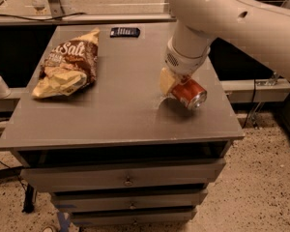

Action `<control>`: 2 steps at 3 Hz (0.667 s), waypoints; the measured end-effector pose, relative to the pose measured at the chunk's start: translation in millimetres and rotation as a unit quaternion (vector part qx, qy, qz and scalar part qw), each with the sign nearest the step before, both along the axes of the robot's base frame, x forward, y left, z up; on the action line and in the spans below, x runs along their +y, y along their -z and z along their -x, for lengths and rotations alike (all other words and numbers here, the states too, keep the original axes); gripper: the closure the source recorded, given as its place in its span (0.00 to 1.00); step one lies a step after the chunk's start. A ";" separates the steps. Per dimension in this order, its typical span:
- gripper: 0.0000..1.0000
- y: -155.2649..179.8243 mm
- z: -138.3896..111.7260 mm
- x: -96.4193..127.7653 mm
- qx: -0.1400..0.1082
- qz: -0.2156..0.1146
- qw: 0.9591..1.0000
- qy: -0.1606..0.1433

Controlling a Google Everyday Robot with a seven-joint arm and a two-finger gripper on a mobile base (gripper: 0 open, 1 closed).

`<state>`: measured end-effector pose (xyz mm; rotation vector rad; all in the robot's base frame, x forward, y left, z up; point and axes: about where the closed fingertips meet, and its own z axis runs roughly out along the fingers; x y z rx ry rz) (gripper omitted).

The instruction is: Place coke can upright

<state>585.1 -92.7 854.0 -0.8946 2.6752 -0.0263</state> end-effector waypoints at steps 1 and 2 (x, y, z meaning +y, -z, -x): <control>1.00 -20.5 -11.5 -10.0 -0.043 -0.037 0.998 -0.016; 1.00 -33.2 -15.7 -28.8 -0.104 -0.123 0.986 -0.033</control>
Offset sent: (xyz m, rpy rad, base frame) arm 0.0415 -0.0545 0.0835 0.5676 -0.5058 0.0764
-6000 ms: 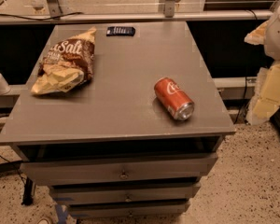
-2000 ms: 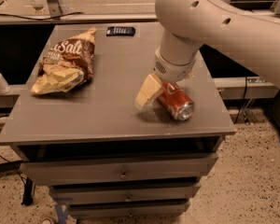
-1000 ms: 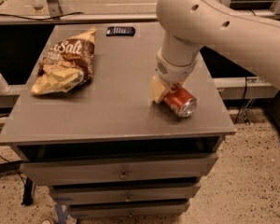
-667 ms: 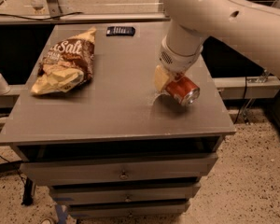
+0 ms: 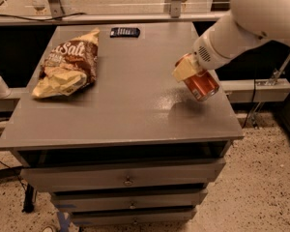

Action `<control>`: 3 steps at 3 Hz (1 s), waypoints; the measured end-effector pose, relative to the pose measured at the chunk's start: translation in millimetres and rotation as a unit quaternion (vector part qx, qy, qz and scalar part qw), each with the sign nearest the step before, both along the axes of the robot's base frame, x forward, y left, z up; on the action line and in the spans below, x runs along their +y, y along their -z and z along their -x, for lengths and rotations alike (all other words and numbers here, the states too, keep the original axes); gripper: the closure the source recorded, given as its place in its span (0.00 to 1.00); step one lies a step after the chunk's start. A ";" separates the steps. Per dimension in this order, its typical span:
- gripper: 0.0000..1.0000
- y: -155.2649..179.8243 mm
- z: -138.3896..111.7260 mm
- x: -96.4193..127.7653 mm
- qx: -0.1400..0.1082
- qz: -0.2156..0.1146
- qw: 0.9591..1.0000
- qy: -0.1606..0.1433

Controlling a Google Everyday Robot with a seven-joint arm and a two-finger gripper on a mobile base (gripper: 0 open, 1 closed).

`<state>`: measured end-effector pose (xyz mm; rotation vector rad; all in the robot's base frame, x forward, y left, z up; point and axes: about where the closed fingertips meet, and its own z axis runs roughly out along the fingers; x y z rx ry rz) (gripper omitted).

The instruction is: Place coke can upright

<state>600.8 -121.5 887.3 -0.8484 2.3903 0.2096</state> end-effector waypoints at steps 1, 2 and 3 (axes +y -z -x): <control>1.00 -16.8 -13.6 -10.4 -0.073 -0.092 0.993 -0.010; 1.00 -46.4 -30.2 -15.2 -0.152 -0.185 0.971 -0.018; 1.00 -61.9 -36.2 -19.7 -0.209 -0.249 0.945 -0.038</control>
Offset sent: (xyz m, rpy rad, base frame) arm 0.0394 -0.0265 0.0902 0.5544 -0.5605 0.1471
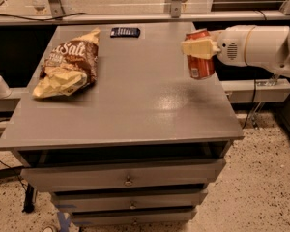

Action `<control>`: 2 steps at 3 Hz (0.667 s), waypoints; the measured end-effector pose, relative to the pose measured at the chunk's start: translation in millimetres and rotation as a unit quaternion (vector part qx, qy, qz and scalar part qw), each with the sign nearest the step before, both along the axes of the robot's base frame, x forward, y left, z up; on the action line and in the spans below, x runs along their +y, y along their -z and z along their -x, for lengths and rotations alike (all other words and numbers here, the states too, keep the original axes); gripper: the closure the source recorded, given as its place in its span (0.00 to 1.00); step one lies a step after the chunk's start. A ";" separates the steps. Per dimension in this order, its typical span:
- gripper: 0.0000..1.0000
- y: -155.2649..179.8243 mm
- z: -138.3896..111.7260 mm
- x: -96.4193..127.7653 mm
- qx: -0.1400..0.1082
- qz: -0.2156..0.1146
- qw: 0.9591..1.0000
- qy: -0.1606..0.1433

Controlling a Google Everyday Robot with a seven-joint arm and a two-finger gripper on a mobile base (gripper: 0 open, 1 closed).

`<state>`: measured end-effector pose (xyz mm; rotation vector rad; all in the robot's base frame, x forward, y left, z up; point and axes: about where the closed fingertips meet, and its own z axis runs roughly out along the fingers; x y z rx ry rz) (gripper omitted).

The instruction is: Place coke can upright

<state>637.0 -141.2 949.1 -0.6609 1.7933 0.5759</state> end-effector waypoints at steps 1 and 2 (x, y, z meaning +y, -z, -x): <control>1.00 4.3 1.6 -2.8 -0.047 -0.018 0.998 -0.025; 1.00 15.7 5.6 -3.6 -0.076 -0.022 0.996 -0.048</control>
Offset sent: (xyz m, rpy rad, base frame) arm -0.0115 -0.0110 -0.0307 0.0517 -0.2257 0.1457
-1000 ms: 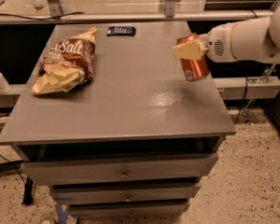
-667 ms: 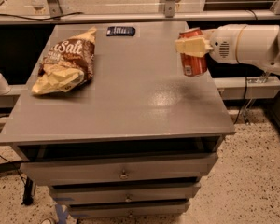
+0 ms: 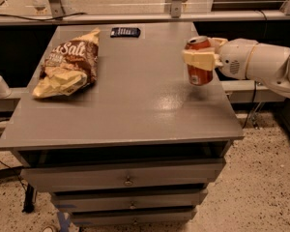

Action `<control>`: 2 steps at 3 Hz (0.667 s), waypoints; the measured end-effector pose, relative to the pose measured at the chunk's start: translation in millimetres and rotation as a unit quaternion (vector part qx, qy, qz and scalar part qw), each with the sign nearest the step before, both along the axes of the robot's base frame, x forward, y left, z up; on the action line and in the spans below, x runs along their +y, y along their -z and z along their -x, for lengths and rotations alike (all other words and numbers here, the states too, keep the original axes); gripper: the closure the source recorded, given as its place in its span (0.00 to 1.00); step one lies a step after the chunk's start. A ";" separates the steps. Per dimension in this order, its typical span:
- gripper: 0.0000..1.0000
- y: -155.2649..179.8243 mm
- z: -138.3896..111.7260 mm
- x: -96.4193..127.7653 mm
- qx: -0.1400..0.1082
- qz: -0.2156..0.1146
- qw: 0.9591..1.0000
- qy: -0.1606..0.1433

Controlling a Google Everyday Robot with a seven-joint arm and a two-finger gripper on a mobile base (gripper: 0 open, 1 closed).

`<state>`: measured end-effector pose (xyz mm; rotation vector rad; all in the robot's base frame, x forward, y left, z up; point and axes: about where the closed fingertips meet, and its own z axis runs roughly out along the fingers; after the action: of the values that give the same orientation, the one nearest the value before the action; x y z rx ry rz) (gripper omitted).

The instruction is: Place coke can upright

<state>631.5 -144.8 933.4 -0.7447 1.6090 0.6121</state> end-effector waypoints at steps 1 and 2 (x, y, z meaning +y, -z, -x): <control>1.00 11.6 2.7 -3.3 -0.021 -0.007 1.000 -0.019; 1.00 19.0 1.6 -7.3 -0.043 -0.024 0.998 -0.030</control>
Offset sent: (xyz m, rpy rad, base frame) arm -0.0006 -0.0185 -0.0289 0.0943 -0.1387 0.0803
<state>629.9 -152.1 914.4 -0.7759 1.4923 0.6529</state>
